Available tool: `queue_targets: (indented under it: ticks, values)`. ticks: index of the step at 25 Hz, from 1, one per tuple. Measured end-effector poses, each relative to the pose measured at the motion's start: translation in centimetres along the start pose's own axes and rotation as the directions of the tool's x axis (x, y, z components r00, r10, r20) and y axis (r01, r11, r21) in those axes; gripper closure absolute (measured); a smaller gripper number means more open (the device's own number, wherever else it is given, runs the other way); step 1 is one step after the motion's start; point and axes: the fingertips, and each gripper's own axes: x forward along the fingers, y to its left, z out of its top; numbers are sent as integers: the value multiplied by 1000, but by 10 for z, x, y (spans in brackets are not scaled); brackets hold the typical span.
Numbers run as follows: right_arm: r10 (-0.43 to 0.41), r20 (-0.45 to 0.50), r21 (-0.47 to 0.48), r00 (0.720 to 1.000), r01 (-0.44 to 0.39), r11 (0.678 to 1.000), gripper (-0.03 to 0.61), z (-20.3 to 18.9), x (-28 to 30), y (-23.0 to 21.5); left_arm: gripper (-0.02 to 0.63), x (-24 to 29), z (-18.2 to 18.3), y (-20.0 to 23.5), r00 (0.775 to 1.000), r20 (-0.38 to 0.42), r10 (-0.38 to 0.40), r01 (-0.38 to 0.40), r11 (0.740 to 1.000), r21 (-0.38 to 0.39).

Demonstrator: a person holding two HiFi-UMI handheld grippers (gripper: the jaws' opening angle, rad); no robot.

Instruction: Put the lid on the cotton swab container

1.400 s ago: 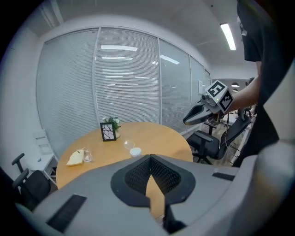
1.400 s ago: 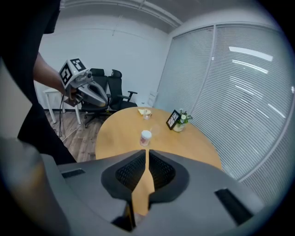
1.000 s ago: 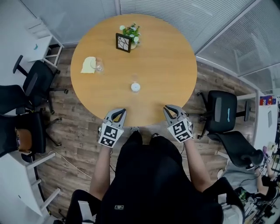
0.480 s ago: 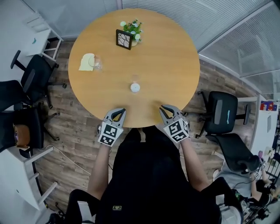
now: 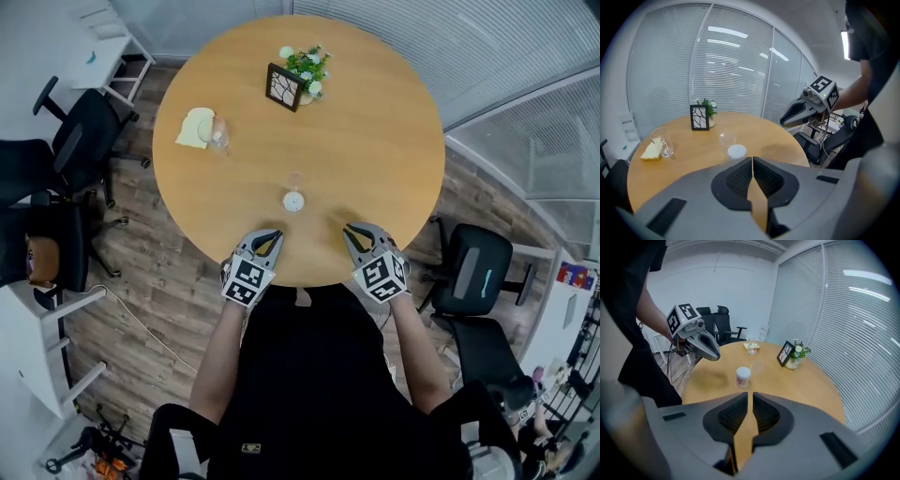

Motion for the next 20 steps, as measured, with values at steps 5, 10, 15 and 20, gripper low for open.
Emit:
queue_targets:
  ticks: [5,10,15,20]
  values:
    - [32,-27,3,999,-32,999,569,-11,14,-12,606,28,-10,3,999,-48,-15,16,999,28]
    - [60,-58,24,996,-59,998,568,-28,21,-14,554,51,-26,16,997,-76,-3,4,1000,15]
    - [73,-86,42,994,-70,997,568,-38,28,-18,456,70,-34,29,997,-74,-9,6,999,-40]
    - [82,-95,45,992,-78,996,568,-38,36,-20,371,89,-37,39,997,-77,-24,20,999,-43]
